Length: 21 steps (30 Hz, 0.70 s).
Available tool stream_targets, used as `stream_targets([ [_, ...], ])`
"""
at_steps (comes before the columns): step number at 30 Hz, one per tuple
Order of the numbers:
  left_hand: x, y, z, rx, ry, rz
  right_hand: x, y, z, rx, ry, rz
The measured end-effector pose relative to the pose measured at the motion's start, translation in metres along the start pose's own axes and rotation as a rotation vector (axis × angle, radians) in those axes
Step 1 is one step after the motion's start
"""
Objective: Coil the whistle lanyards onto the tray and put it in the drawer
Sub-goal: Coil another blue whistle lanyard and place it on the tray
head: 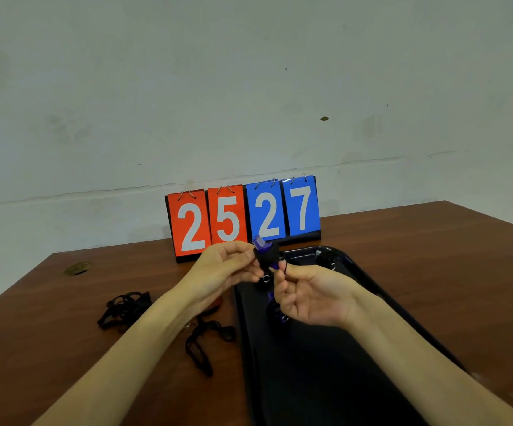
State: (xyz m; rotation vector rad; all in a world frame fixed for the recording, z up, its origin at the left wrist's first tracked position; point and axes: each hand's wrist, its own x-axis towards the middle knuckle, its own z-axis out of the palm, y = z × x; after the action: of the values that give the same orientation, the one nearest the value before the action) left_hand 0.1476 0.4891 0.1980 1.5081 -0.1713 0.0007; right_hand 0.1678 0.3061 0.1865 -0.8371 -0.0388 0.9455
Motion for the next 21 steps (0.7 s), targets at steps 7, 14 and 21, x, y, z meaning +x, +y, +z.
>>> stream_targets([
  [7,0.004,-0.002,0.008,0.669,0.045,0.153,0.001,-0.003,-0.005,0.025,0.064,-0.05],
  [14,0.006,-0.02,0.01,0.712,0.04,0.137,-0.012,-0.013,-0.008,-0.538,0.36,-0.248],
  [21,0.015,-0.009,-0.03,0.858,0.209,0.144,-0.039,0.004,-0.033,-1.079,0.968,-0.437],
])
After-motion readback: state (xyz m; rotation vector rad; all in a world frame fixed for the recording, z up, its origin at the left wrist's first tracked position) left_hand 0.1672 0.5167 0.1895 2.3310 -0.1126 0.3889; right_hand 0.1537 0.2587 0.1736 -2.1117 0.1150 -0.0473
